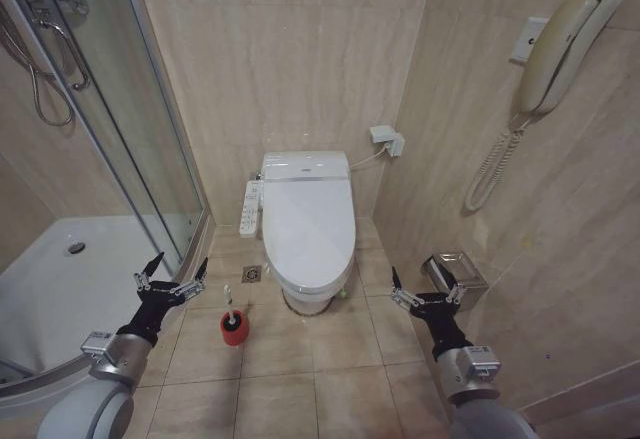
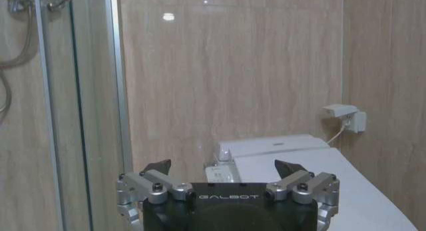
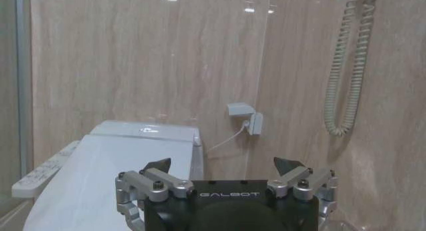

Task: Open the toilet lid, clean the toilet bowl with a toilet brush, close the toilet lid, and flush.

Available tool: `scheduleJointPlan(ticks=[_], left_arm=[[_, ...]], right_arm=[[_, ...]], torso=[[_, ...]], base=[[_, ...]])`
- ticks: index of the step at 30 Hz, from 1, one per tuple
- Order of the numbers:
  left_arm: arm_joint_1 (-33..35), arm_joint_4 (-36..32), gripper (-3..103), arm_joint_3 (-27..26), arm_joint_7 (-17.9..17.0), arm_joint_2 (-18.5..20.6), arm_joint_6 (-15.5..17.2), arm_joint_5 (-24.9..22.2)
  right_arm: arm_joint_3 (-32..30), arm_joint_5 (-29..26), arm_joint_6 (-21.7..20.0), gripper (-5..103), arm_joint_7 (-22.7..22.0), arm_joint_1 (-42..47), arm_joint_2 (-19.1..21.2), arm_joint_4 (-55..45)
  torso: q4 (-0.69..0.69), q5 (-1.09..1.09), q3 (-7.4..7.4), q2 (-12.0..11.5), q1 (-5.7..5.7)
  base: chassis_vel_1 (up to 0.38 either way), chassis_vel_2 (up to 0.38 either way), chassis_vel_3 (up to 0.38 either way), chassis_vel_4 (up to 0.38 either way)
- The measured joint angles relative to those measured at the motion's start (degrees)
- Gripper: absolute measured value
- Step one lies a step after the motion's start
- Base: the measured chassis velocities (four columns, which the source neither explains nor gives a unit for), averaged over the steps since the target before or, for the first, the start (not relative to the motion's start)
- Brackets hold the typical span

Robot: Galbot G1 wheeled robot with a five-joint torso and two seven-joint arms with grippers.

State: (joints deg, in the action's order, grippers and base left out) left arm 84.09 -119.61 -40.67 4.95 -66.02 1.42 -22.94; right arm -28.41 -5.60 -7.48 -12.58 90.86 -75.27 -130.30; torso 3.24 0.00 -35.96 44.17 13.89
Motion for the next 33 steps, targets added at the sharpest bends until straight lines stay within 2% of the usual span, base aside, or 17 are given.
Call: scheduleJointPlan(ticks=[33], left_arm=[[1.0, 0.3, 100, 0.3, 0.5, -0.7, 0.6, 0.0]], right_arm=[[0.0, 0.0, 0.0, 100, 0.0, 0.0, 0.0, 0.0]], torso=[[0.00, 0.00, 0.00, 0.0, 0.00]], base=[[0.000, 0.000, 0.000, 0.000]])
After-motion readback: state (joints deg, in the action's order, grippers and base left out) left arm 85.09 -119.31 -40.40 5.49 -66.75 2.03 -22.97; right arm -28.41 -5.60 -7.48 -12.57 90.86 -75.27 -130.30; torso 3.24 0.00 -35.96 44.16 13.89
